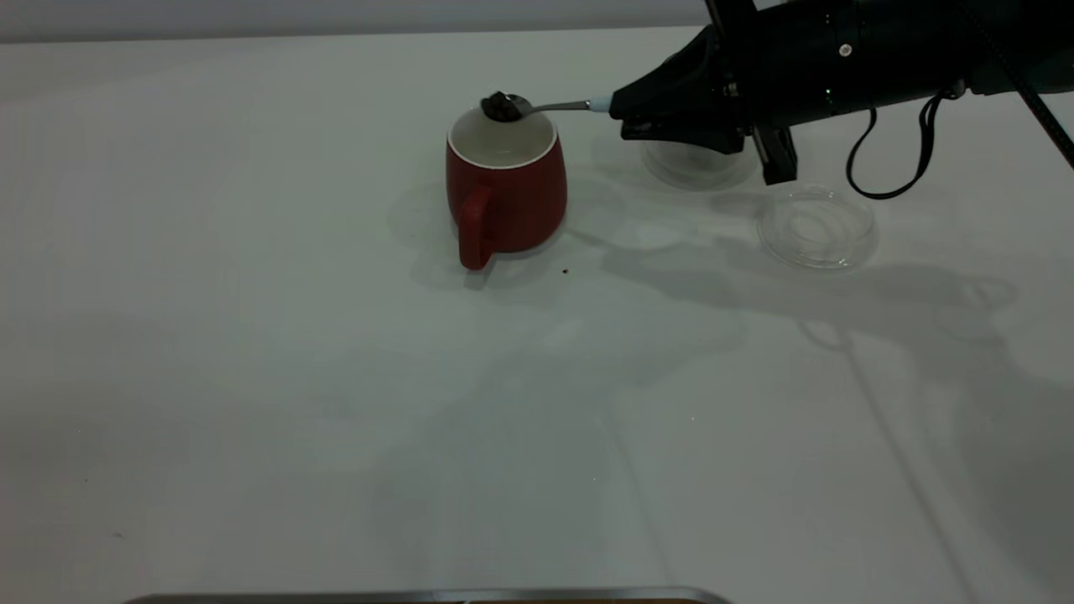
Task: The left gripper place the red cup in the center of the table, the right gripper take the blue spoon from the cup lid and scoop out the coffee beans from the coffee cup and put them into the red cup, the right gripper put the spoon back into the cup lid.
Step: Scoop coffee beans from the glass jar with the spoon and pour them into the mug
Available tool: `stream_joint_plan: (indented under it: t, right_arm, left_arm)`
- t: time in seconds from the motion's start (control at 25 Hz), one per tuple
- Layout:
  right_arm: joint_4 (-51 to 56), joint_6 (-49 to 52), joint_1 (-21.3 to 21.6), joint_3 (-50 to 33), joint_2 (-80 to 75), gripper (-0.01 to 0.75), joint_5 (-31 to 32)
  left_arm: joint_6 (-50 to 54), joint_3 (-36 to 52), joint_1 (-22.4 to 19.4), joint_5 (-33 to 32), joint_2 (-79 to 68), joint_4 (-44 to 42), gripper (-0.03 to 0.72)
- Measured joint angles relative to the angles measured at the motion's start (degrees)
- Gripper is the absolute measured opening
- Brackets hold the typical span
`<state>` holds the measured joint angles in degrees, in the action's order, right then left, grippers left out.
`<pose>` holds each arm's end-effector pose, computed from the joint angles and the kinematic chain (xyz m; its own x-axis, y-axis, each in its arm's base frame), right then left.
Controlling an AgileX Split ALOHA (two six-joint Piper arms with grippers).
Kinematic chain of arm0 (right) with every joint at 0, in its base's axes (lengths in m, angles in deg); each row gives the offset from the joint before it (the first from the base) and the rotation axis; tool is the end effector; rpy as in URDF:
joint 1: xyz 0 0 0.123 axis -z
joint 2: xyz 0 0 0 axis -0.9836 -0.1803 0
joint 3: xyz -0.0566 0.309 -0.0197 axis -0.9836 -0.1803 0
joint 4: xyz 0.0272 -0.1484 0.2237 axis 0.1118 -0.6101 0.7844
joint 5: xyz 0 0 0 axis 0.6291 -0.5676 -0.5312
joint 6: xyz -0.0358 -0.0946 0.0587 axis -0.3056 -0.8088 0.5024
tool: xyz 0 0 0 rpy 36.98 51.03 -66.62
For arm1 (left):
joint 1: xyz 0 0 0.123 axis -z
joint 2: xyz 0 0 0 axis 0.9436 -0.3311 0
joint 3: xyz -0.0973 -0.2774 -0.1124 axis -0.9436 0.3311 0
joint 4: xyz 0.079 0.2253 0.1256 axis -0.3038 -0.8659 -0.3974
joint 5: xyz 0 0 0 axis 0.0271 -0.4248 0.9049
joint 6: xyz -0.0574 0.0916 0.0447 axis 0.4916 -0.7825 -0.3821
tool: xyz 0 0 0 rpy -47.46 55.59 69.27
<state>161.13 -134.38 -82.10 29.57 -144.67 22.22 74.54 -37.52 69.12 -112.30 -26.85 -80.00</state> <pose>0.4279 0.1108 0.0362 -0.9230 0.3530 -0.1534 0.0369 0.4779 0.8776 -0.0015 -0.0008 0.2627 -0.5159 -0.0102 -0.8566 -0.0192 0.9998 -0.0003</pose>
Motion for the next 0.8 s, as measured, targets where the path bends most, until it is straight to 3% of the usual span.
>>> stream_joint_plan:
  t: [0.44, 0.8]
  right_arm:
    - [0.0, -12.44, 0.0, 0.0, 0.0, 0.113, -4.41]
    - [0.0, -34.77, 0.0, 0.0, 0.0, 0.113, -4.41]
  left_arm:
    - [0.0, 0.0, 0.0, 0.0, 0.0, 0.0, 0.577]
    - [-0.12, 0.0, 0.0, 0.0, 0.0, 0.0, 0.577]
